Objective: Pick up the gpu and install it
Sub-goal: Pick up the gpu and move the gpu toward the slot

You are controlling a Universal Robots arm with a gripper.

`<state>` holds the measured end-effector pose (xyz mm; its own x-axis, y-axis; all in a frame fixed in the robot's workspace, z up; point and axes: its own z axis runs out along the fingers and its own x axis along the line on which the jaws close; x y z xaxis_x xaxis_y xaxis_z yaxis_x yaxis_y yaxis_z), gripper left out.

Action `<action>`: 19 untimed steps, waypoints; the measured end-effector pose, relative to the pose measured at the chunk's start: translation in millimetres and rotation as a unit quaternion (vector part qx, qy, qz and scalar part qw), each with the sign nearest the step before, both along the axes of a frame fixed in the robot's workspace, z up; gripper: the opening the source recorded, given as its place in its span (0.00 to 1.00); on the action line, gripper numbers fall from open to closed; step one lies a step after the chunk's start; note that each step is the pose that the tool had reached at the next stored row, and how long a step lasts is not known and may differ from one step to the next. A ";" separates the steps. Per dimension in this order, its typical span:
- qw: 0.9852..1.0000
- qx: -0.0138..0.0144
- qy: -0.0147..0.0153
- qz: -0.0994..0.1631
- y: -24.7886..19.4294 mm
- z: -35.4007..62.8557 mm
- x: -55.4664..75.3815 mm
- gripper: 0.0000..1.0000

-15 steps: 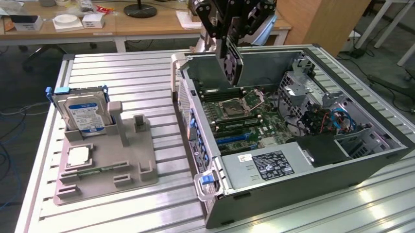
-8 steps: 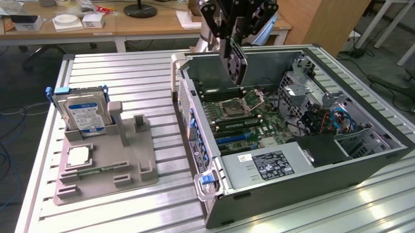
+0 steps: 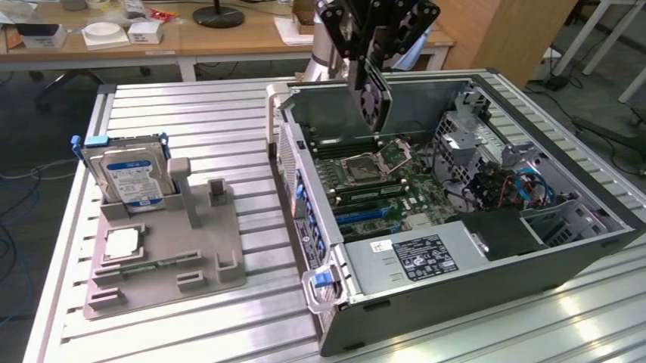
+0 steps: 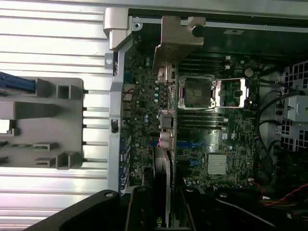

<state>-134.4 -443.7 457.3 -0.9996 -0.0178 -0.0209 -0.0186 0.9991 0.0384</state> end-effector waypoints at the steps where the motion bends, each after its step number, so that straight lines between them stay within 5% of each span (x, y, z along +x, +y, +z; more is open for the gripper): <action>1: 1.000 0.000 0.000 0.000 0.0 0.0 1.1 0.27; 12: 1.000 -0.001 0.000 0.000 0.0 0.0 12.1 0.27; 13: 1.000 -0.002 0.000 0.000 0.0 0.0 12.8 0.27; 14: 1.000 -0.009 0.000 0.000 0.0 0.0 17.1 0.27; 15: 1.000 -0.010 0.000 0.000 0.0 -0.1 18.1 0.27; 19: 1.000 -0.012 0.000 0.000 0.0 -0.1 21.3 0.27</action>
